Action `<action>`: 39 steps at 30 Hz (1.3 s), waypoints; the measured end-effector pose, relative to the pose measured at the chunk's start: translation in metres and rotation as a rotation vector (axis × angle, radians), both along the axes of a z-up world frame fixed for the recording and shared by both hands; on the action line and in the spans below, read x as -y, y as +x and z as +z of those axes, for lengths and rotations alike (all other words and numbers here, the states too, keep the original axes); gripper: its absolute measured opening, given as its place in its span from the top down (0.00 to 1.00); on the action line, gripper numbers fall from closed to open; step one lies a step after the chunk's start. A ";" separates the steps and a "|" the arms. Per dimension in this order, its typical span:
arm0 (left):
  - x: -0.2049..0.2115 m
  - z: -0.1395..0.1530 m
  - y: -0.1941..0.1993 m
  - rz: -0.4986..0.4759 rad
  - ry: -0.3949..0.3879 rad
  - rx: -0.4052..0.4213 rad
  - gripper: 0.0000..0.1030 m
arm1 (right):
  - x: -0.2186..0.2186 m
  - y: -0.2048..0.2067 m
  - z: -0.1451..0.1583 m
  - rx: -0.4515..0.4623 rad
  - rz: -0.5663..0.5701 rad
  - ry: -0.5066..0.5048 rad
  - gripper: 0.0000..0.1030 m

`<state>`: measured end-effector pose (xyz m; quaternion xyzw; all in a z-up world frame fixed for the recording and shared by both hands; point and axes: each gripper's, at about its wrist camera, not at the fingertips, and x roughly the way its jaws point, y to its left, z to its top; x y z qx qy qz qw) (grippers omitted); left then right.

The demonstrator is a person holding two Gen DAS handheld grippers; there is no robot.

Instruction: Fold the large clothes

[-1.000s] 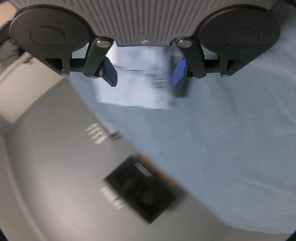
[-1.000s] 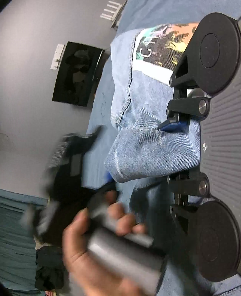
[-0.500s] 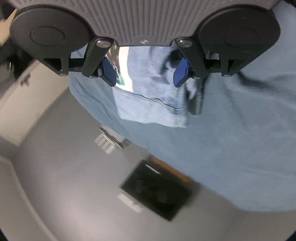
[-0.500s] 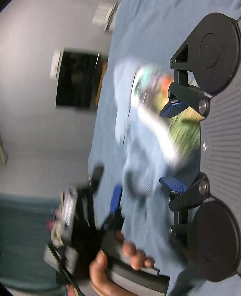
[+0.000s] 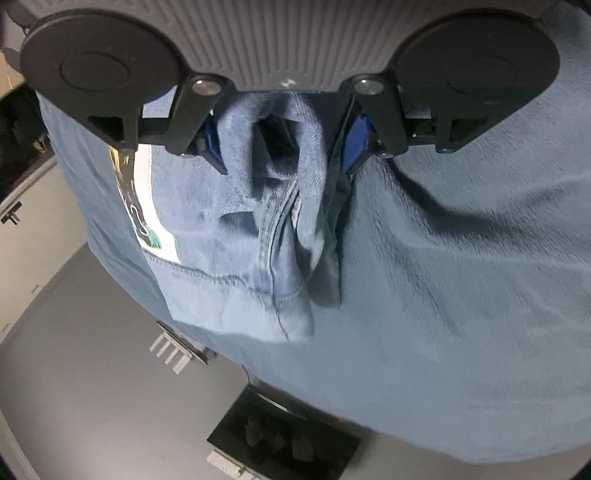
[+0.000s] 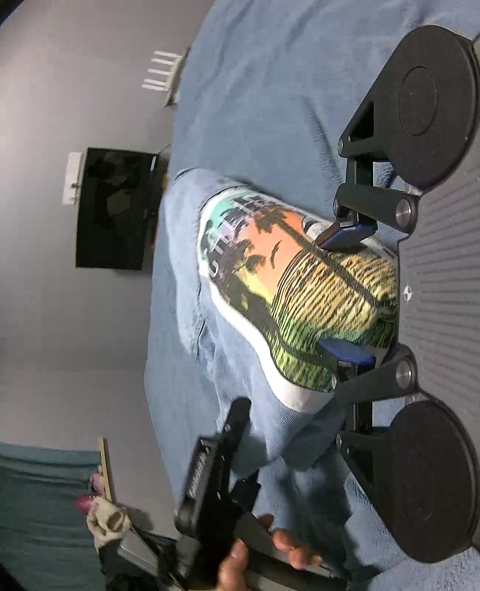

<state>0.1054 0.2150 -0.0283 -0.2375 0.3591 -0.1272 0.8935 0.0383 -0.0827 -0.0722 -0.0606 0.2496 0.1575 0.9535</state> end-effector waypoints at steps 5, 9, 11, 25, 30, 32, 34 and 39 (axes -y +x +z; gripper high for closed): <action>-0.001 -0.005 0.005 -0.012 0.007 -0.011 0.35 | 0.011 0.012 -0.003 -0.048 -0.021 0.069 0.29; -0.003 -0.001 0.002 -0.007 0.008 -0.014 0.35 | 0.013 0.001 0.015 0.045 0.025 0.098 0.40; -0.003 0.000 0.002 -0.007 0.009 -0.015 0.35 | 0.012 0.002 0.022 0.084 0.020 0.111 0.47; 0.006 0.033 -0.015 0.040 0.096 0.120 0.33 | 0.004 0.019 0.006 0.007 0.022 0.098 0.71; 0.008 0.058 -0.028 0.018 -0.050 0.354 0.33 | -0.001 0.021 0.003 0.009 0.027 0.097 0.70; 0.020 0.054 -0.020 -0.048 -0.057 0.341 0.37 | -0.003 0.021 0.003 0.010 0.026 0.099 0.70; 0.030 0.045 -0.010 -0.092 -0.027 0.302 0.50 | -0.003 0.022 0.003 0.008 0.023 0.106 0.70; 0.020 0.015 0.004 -0.049 0.034 0.127 0.79 | 0.001 0.025 0.004 -0.005 0.015 0.161 0.70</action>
